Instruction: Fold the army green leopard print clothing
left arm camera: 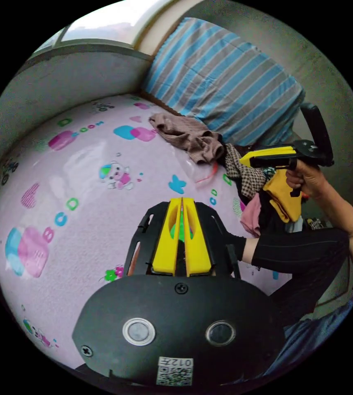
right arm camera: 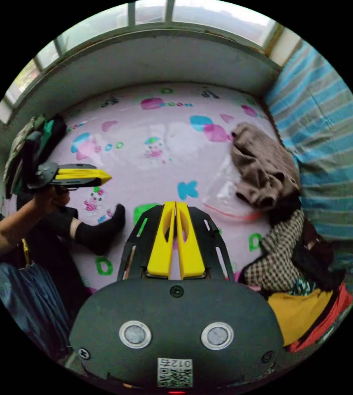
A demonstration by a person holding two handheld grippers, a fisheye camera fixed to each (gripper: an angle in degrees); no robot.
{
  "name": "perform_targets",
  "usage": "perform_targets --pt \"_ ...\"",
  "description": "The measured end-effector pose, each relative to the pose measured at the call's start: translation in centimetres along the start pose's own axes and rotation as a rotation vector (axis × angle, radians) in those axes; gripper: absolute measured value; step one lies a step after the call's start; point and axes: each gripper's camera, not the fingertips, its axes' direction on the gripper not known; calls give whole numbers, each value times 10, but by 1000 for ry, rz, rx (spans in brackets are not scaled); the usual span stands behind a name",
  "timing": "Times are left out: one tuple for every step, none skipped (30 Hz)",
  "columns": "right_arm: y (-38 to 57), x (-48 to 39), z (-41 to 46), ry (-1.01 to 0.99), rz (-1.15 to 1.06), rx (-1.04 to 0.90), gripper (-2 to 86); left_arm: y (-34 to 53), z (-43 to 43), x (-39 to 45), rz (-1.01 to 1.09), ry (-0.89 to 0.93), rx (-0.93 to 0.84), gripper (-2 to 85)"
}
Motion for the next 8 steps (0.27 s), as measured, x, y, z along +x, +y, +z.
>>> perform_targets --pt "23 18 -1 41 30 -30 -10 -11 14 16 24 29 -8 7" --pt "47 37 -4 68 69 -49 -10 -17 21 24 37 42 -13 7" --pt "60 47 -6 75 96 -54 -10 -28 34 41 62 66 -22 7" --pt "84 68 -11 71 158 -59 -10 -34 40 50 76 76 -26 7" --pt "108 88 -16 65 219 -57 -10 -45 53 68 102 93 -33 8" --pt "121 98 -18 68 249 -53 -10 -55 65 86 129 106 -40 7" --pt "146 118 -23 89 305 -41 -10 -66 77 105 154 116 -49 7" --pt "170 136 -26 109 351 -31 -10 -71 84 114 166 119 -54 7"
